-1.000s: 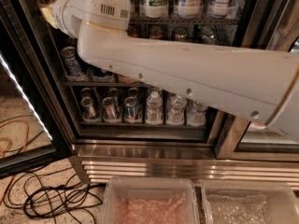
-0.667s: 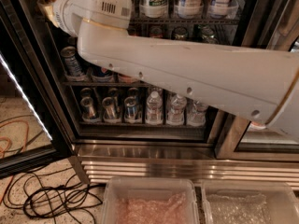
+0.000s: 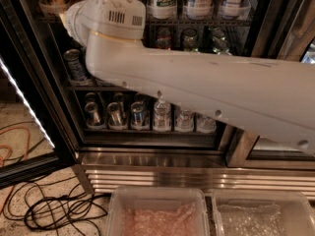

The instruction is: Pick orange can from top shelf of fridge

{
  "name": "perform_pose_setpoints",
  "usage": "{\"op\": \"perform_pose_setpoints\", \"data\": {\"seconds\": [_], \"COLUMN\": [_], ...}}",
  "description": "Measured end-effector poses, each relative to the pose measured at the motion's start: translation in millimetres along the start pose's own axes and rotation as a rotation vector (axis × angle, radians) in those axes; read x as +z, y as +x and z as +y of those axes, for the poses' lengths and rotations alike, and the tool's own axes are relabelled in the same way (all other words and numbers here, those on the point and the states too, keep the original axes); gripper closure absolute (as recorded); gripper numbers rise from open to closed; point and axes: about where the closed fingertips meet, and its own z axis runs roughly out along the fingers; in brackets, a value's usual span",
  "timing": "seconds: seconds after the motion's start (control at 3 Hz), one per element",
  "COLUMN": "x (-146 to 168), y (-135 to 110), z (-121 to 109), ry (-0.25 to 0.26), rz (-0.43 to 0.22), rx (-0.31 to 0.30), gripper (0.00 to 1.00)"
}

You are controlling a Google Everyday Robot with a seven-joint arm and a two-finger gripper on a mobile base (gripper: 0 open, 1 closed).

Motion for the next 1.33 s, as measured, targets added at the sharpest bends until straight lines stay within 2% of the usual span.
{"op": "perform_pose_setpoints", "data": {"seconds": [0.33,0.67,1.0,1.33], "x": [-31.9,-51.0,-45.6,-31.7], "y": [23.7,35.4,25.1,-1.8], "z": [-9.6,-13.3,-13.6,-21.8], "ry": [0.068,0.102,0.098,0.125], "rz": [0.067,0.095,0.053,-0.034], "rx": [0.038,0.061,0.071,-0.009], "gripper": [0.36,0.36,0.34,0.35]}}
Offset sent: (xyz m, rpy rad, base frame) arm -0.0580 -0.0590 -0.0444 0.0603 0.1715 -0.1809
